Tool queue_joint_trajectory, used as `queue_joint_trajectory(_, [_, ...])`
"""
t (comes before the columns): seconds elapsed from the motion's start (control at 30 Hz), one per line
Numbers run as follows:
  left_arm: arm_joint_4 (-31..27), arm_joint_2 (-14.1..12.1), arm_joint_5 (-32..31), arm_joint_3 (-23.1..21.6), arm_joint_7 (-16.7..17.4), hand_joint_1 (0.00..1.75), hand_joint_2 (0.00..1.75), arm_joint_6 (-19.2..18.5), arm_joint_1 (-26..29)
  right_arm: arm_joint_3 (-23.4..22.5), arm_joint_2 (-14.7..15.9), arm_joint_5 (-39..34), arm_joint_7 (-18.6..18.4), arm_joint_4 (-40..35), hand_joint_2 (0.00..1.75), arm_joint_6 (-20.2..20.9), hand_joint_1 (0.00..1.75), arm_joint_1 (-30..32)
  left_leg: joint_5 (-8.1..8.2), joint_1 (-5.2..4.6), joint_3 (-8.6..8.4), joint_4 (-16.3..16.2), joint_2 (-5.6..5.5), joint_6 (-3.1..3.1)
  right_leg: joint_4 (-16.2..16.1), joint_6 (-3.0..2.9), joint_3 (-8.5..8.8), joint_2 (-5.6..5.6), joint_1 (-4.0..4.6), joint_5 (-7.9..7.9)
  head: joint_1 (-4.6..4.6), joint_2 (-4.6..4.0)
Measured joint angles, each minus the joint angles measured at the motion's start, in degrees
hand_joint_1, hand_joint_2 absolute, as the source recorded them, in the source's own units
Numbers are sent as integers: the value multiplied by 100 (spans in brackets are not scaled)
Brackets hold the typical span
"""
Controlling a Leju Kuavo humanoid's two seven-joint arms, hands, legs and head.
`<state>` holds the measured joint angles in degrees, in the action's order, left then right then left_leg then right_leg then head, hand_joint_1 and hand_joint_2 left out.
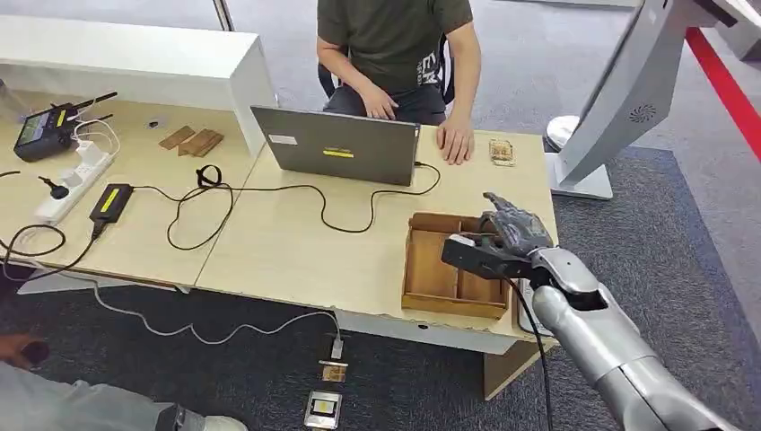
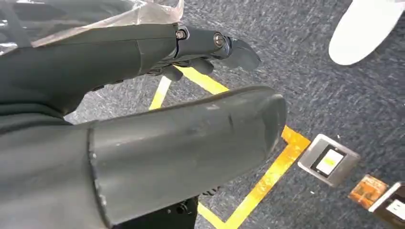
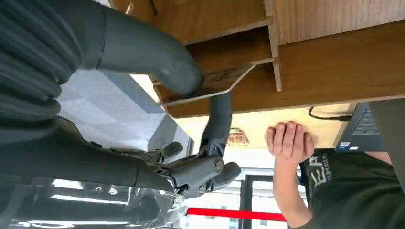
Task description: Pass the card to the sensor for recognition and then transmit it.
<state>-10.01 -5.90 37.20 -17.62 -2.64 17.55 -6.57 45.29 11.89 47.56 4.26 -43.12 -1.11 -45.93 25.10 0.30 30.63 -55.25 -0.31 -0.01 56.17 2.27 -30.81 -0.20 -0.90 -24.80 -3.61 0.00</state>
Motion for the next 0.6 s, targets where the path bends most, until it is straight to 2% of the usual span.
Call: queue_joint_trajectory(0.6, [0, 2, -37, -94, 162, 0, 0, 79, -11, 0, 118, -22, -7, -193, 175, 87, 175, 82, 0, 0, 0, 0, 0, 0, 0, 0, 0, 0, 0, 0, 2, 0])
